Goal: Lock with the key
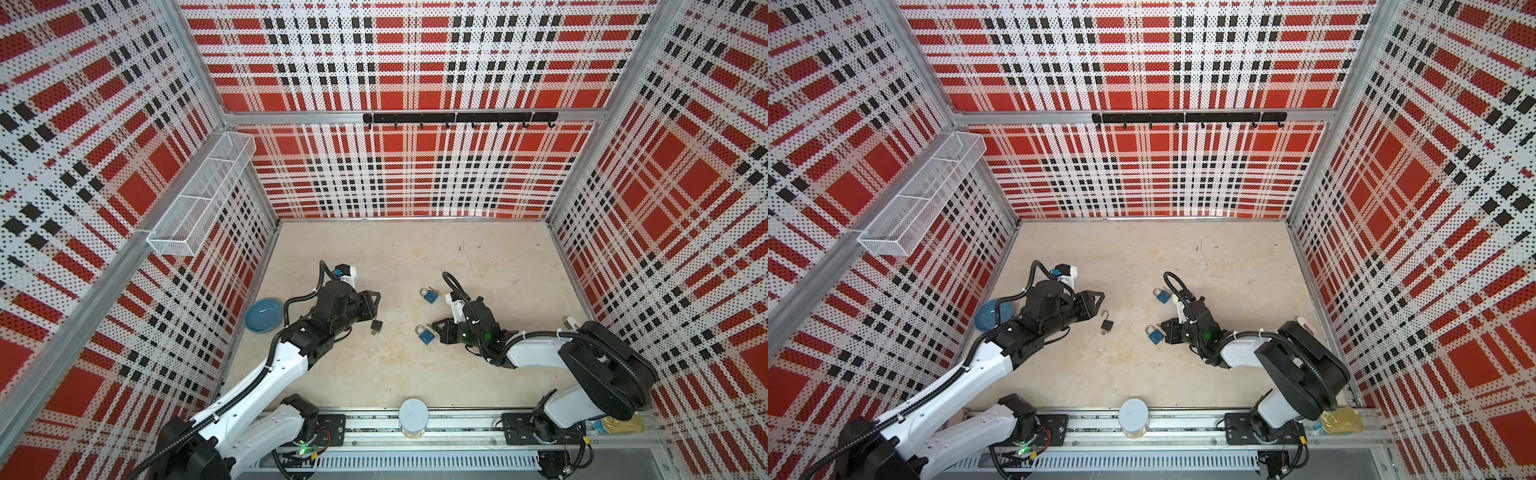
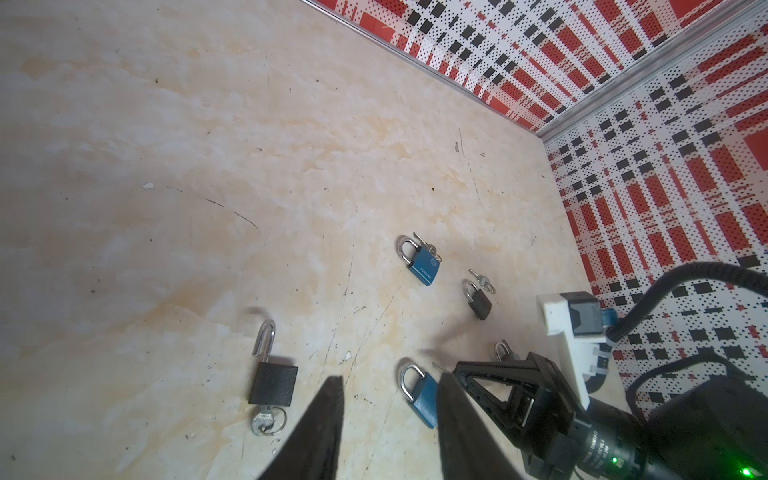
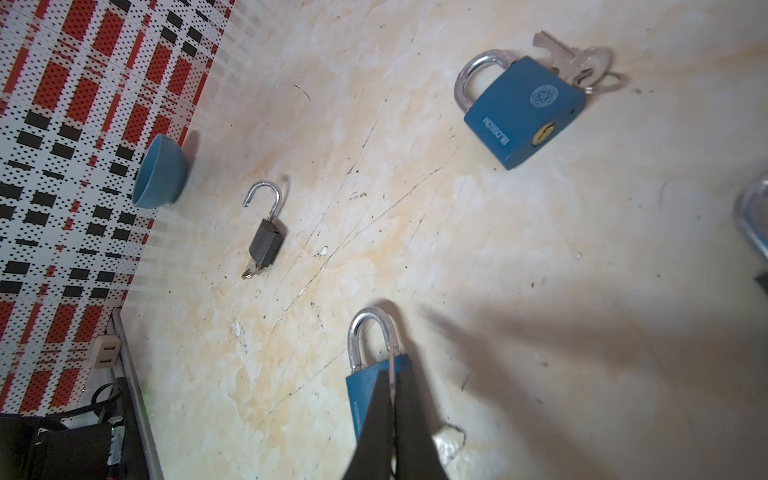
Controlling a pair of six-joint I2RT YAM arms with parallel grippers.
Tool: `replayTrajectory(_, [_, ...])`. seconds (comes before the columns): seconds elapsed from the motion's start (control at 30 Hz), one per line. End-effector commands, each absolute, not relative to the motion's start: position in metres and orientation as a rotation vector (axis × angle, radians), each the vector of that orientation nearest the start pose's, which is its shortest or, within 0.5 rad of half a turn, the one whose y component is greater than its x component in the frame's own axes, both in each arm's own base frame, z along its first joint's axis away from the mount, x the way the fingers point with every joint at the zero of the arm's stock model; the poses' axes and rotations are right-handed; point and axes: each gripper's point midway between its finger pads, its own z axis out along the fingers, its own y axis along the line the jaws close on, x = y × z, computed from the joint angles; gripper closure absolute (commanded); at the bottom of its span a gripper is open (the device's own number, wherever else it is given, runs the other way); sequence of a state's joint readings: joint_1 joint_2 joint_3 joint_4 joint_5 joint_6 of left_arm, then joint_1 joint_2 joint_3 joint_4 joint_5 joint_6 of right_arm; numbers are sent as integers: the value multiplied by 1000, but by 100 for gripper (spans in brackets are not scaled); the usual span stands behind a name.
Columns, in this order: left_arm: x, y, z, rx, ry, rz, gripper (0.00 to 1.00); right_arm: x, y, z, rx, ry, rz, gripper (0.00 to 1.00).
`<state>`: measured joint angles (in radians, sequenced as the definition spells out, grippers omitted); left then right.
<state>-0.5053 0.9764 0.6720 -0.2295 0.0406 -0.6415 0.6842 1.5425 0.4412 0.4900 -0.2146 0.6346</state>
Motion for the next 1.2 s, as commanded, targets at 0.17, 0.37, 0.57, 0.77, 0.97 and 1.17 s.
replayTrajectory(0.17, [289, -165, 193, -132, 2180, -718, 59, 269, 266, 43, -165, 2301, 939, 97])
replayTrajectory(0.37, [289, -163, 193, -135, 2178, -717, 59, 267, 264, 44, -164, 2301, 934, 87])
replayTrajectory(0.57, [289, -162, 194, -136, 2177, -712, 59, 268, 262, 57, -185, 2283, 905, 82])
replayTrajectory(0.77, [285, -148, 193, -139, 2200, -645, 58, 266, 266, 86, -268, 2260, 826, 77])
replayTrajectory(0.97, [277, -133, 162, -177, 2304, -591, 58, 266, 282, 112, -349, 2242, 773, 70])
replayTrajectory(1.17, [268, -121, 153, -208, 2322, -554, 58, 263, 314, 118, -462, 2277, 655, 67])
